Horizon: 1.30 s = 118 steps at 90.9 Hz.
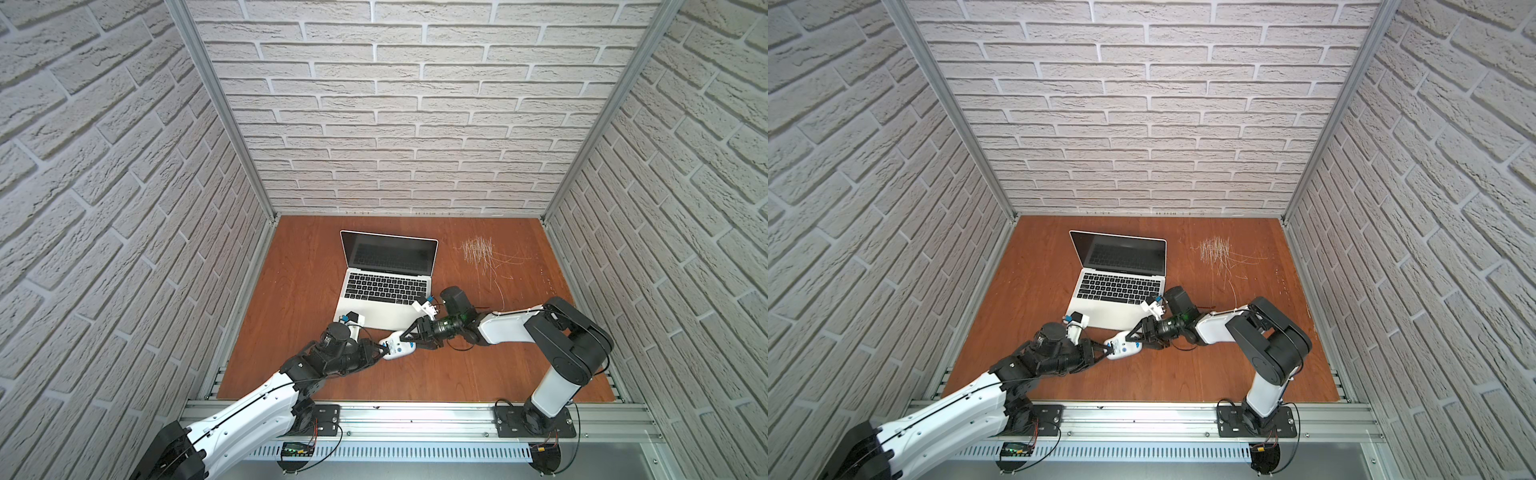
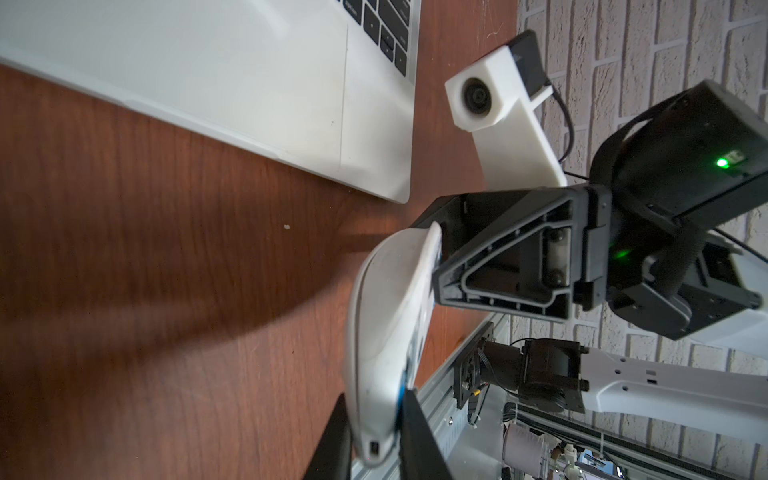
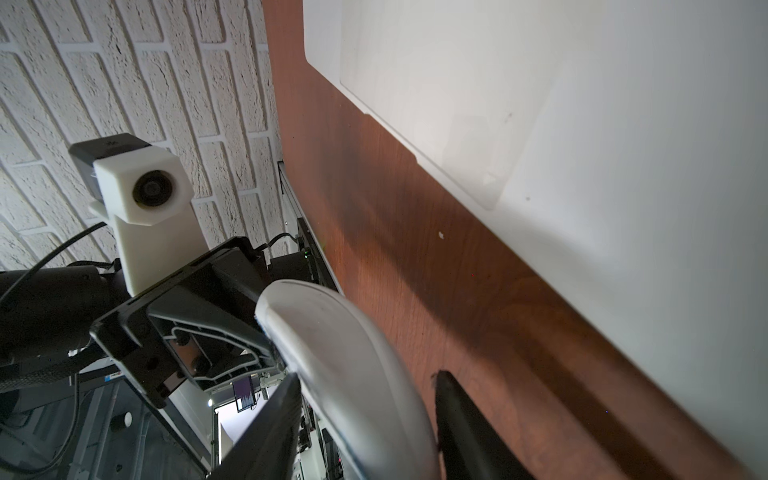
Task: Remove the wireless mouse receiver from the laptop
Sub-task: Place the mouse at the center of the board.
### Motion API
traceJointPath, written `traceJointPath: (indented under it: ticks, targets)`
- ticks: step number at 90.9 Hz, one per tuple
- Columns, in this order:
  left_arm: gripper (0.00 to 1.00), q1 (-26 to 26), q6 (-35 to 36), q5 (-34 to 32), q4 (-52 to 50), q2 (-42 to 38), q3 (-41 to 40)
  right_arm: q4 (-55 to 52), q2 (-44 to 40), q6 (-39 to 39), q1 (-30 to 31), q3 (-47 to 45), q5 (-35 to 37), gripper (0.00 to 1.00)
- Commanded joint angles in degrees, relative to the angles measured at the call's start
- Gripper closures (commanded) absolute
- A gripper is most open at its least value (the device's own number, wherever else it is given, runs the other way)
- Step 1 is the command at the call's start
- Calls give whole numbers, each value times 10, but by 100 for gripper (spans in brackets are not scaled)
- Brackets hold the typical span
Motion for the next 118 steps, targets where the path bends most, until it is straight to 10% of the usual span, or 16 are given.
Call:
traceJointPath:
  ticks: [1, 43, 99, 118]
  targets:
    - [100, -2, 8, 9, 51, -15, 3, 28, -1, 4, 9, 5, -18, 46]
    - [100, -2, 7, 15, 64, -4, 7, 155, -15, 103, 17, -7, -31, 66]
    - [100, -2, 11, 1, 34, -4, 7, -72, -112, -39, 17, 22, 32, 97]
    - [58, -2, 20, -6, 16, -1, 11, -160, -151, -97, 17, 36, 76, 97]
